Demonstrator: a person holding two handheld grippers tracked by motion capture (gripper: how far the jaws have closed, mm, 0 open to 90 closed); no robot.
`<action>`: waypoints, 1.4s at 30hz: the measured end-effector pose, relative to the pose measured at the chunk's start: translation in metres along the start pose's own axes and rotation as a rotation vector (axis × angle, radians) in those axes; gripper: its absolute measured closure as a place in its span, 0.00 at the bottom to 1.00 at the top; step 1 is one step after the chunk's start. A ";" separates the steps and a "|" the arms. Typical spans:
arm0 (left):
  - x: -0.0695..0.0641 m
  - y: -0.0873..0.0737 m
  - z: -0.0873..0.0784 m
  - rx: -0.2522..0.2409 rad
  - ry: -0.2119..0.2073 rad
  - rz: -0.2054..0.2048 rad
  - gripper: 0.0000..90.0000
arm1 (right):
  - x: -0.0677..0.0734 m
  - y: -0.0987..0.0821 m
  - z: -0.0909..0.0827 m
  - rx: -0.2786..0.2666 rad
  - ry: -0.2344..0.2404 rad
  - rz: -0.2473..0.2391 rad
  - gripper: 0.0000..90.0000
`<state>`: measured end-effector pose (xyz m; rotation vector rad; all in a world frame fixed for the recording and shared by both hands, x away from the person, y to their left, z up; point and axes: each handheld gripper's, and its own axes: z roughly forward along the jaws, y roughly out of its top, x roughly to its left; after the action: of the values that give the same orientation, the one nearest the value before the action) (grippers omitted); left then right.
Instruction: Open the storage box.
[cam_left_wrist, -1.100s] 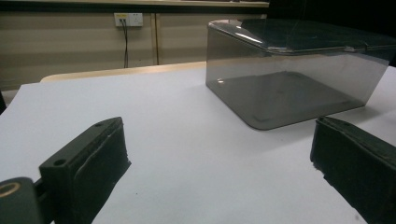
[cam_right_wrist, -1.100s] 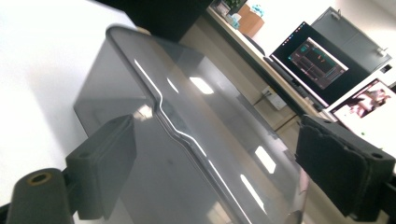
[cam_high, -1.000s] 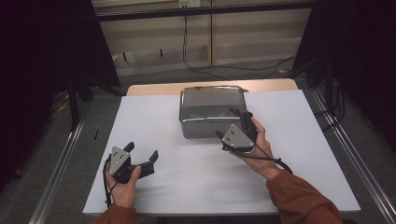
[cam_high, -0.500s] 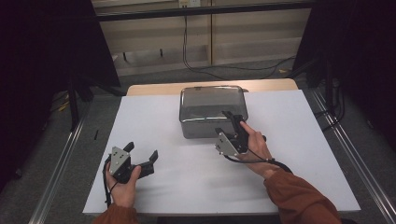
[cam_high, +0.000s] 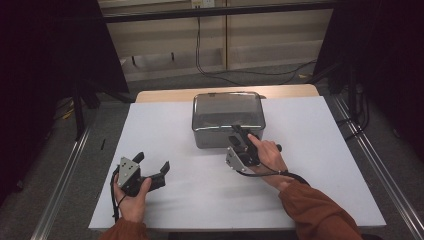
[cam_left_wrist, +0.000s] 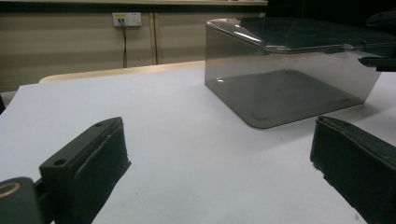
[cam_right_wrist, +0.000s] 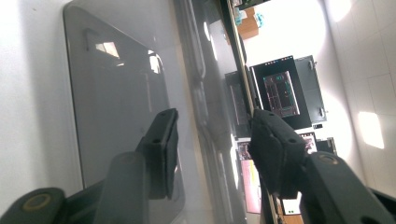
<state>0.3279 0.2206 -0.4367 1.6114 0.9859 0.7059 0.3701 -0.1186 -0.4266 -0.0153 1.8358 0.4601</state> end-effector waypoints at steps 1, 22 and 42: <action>0.000 0.000 0.000 -0.003 -0.003 -0.002 0.04 | 0.003 0.001 0.001 0.005 0.020 -0.004 0.66; -0.006 0.001 0.005 0.008 -0.049 0.006 0.06 | 0.001 0.004 0.003 0.000 -0.005 -0.035 0.85; -0.010 0.001 0.011 -0.012 -0.104 0.033 0.07 | -0.005 0.004 0.002 -0.007 -0.011 -0.026 0.86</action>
<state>0.3326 0.2069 -0.4380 1.6406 0.8801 0.6424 0.3723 -0.1153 -0.4216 -0.0411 1.8207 0.4475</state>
